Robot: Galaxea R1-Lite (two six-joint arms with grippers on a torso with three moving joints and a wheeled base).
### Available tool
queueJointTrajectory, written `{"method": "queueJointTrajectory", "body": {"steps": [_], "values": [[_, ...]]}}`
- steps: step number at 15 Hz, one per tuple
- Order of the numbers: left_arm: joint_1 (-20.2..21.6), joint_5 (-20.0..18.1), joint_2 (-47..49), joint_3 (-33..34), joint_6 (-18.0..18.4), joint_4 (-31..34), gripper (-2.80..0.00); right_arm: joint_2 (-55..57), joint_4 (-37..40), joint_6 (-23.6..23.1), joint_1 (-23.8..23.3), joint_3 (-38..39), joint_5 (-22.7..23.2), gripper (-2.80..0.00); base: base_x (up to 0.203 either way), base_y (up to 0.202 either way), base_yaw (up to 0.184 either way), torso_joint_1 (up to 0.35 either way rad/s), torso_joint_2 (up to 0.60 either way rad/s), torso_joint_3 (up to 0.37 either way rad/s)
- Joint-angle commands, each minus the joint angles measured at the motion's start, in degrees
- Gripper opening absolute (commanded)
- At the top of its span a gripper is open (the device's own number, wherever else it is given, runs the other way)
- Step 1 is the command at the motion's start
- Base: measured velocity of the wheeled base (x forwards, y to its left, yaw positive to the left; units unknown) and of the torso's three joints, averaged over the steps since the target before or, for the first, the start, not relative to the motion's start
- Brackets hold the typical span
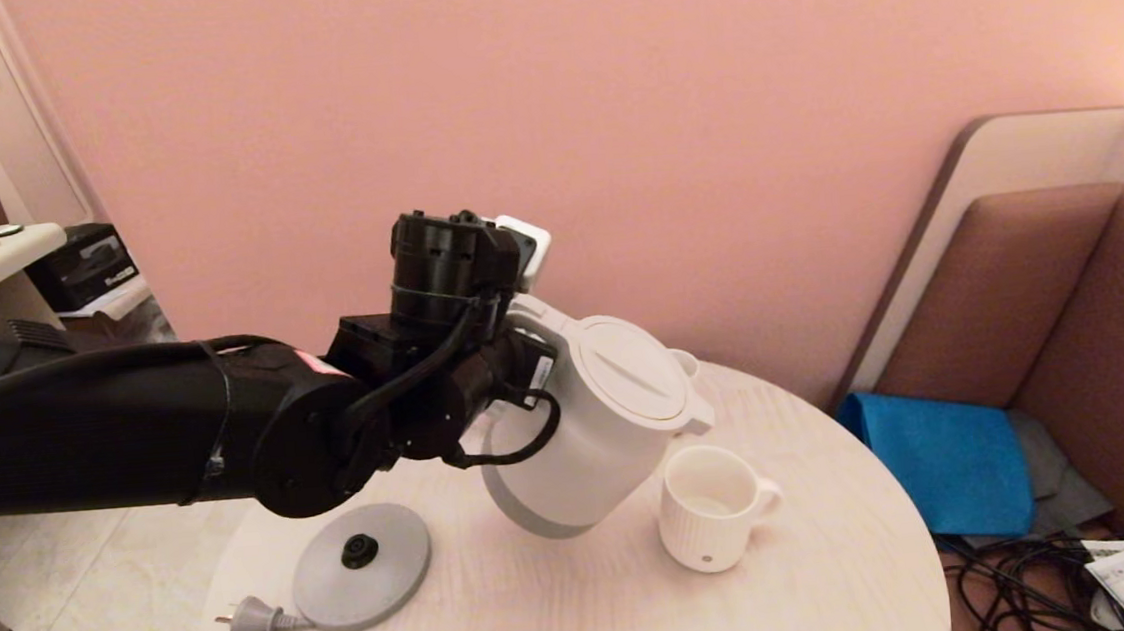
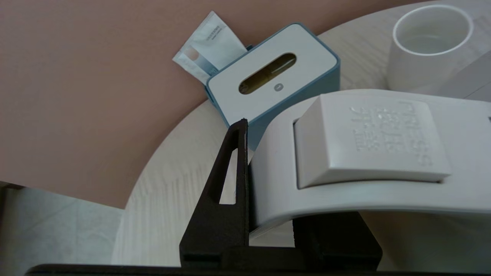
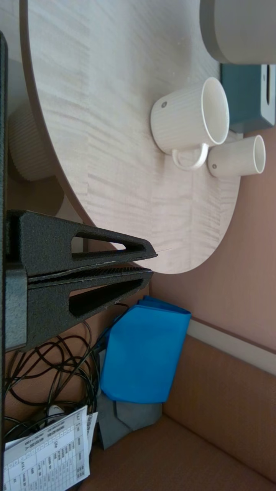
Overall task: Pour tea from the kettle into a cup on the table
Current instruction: Pour water into the cup
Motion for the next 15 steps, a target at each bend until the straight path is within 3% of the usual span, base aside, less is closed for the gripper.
{"method": "queueJointTrajectory", "body": {"steps": [1,11,15], "values": [[-0.28,0.47,1.41,-0.60,0.85,-0.07,-2.80,0.07,-0.01,-0.02,0.11,0.00,0.01,-2.80,0.000,0.000,0.000,0.000,0.00,0.000],[-1.43,3.12,4.33,-6.99,7.50,0.63,-2.80,0.07,-0.01,-0.02,0.02,0.00,0.01,-2.80,0.000,0.000,0.000,0.000,0.00,0.000],[-1.43,3.07,5.44,-6.96,12.26,0.72,-2.80,0.07,-0.01,-0.02,0.11,0.00,0.01,-2.80,0.000,0.000,0.000,0.000,0.00,0.000]]}}
